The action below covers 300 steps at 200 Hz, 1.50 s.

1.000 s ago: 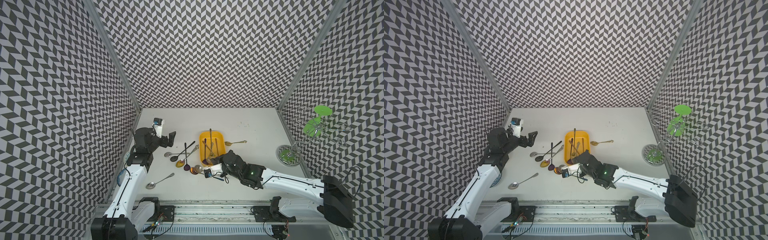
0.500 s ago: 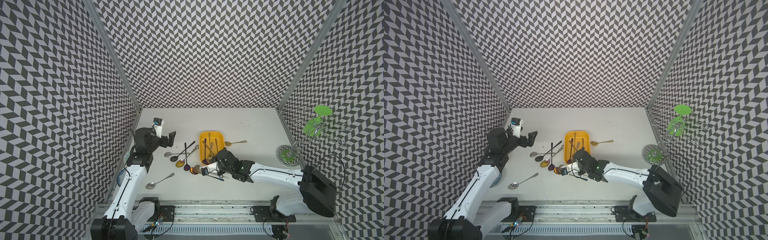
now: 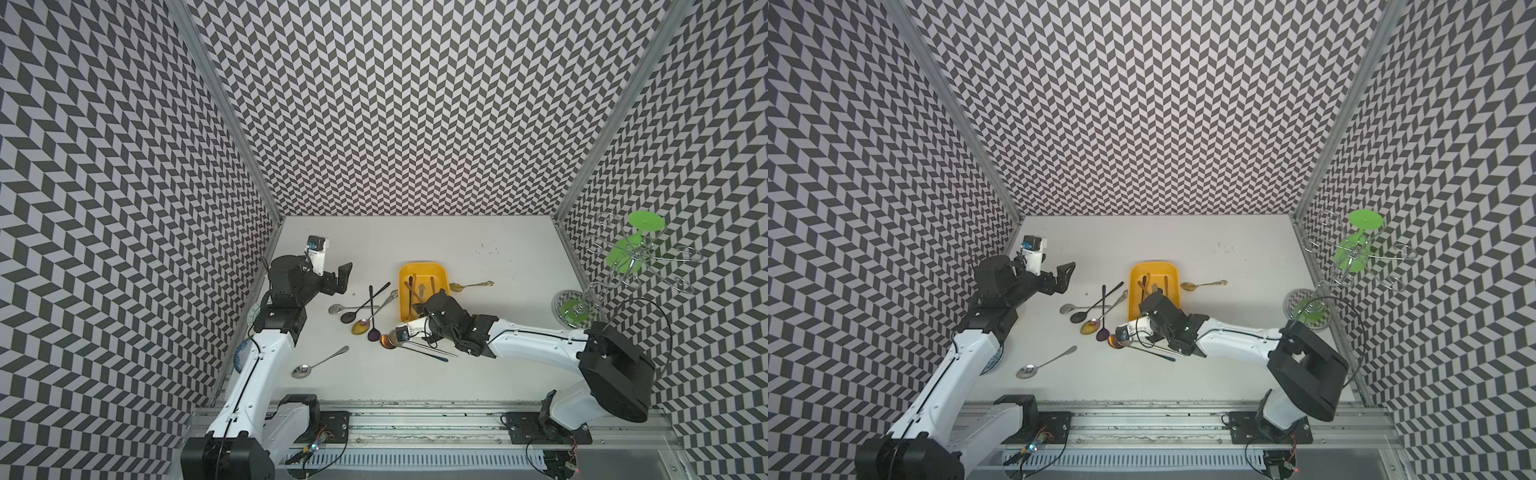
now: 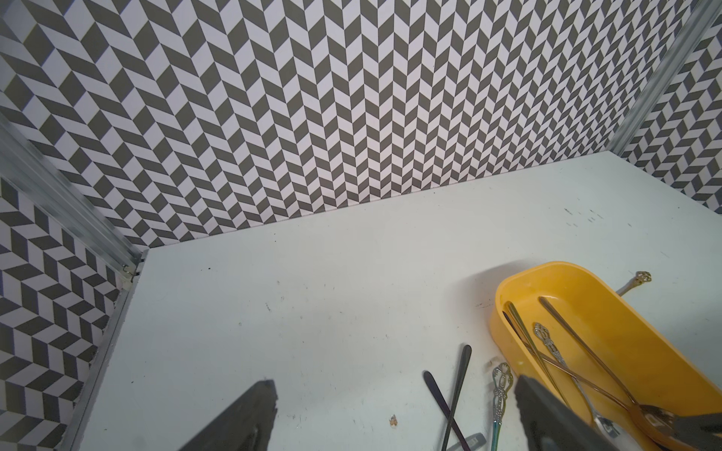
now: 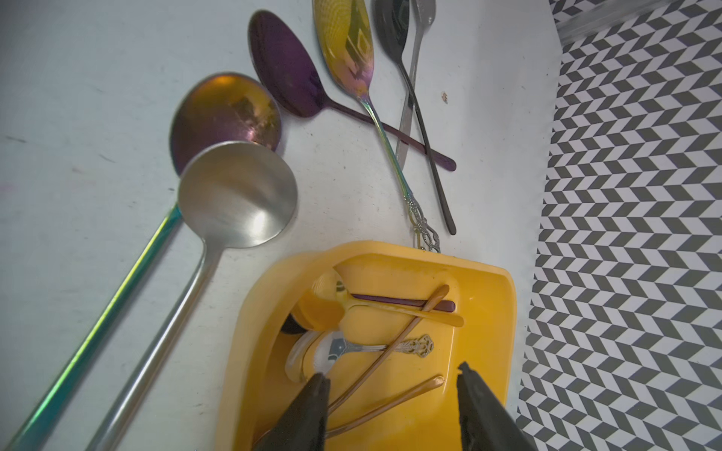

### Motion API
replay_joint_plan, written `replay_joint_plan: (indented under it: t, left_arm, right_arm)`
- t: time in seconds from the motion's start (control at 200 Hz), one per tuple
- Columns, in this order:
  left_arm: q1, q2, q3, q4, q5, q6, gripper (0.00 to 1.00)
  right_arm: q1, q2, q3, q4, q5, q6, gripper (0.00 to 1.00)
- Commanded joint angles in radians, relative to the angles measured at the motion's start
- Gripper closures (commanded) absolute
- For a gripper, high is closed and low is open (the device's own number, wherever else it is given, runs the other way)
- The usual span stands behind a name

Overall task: Put the spoon into the storage box
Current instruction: Place the spoon in the storage box, then pick up the spoon from the center of the board.

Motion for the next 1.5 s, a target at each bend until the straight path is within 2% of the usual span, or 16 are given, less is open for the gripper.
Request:
replay_joint_plan:
  t: [0.0,0.025,0.035,0.18,0.22,0.33,0.441,0.656,0.731,0.876,0.986,1.232,1.407,1.497]
  left_arm:
    - [-0.004,-0.015,0.015,0.025,0.011,-0.014,0.01]
    - [-0.004,-0.015,0.010,0.026,0.018,-0.014,0.01]
    - [-0.003,-0.015,0.009,0.025,0.021,-0.013,0.01]
    - [-0.001,-0.004,0.032,0.000,0.018,-0.009,0.01]
    - [-0.001,-0.007,0.020,0.018,0.021,-0.012,0.01]
    - [0.002,0.001,0.008,0.017,0.057,-0.012,0.01]
    - [-0.004,0.004,0.025,0.009,0.066,0.016,0.01]
    - [-0.012,0.015,0.039,-0.045,0.136,0.109,0.02]
    - [-0.020,0.013,0.034,-0.053,0.152,0.170,0.02]
    - [-0.024,0.047,0.060,-0.098,0.188,0.213,0.04]
    - [-0.036,0.065,0.071,-0.105,0.159,0.259,0.04]
    - [-0.053,0.167,0.116,-0.150,0.154,0.276,0.06]
    - [-0.064,0.271,0.179,-0.202,0.151,0.277,0.08]
    - [-0.087,0.315,0.182,-0.197,0.116,0.272,0.09]
  right_arm:
    - [-0.004,-0.074,-0.010,0.052,0.010,0.026,0.41]
    - [-0.004,-0.086,-0.013,0.054,0.010,0.033,0.27]
    - [-0.003,-0.092,-0.014,0.053,0.010,0.037,0.25]
    - [-0.003,-0.153,-0.012,0.032,0.039,0.115,0.21]
    - [-0.003,-0.172,-0.019,0.040,0.042,0.131,0.15]
    - [-0.004,-0.225,-0.040,0.054,0.050,0.182,0.12]
    - [-0.005,-0.273,-0.049,0.063,0.066,0.262,0.00]
    - [-0.013,-0.347,-0.061,0.065,0.149,0.366,0.00]
    - [-0.030,-0.380,-0.070,0.077,0.165,0.421,0.00]
    - [-0.059,-0.457,-0.079,0.078,0.224,0.541,0.00]
    - [-0.084,-0.525,-0.104,0.088,0.277,0.652,0.00]
    - [-0.110,-0.669,-0.221,0.088,0.375,0.791,0.00]
    - [-0.115,-0.796,-0.332,0.180,0.415,0.838,0.00]
    - [-0.116,-0.846,-0.372,0.217,0.403,0.818,0.00]
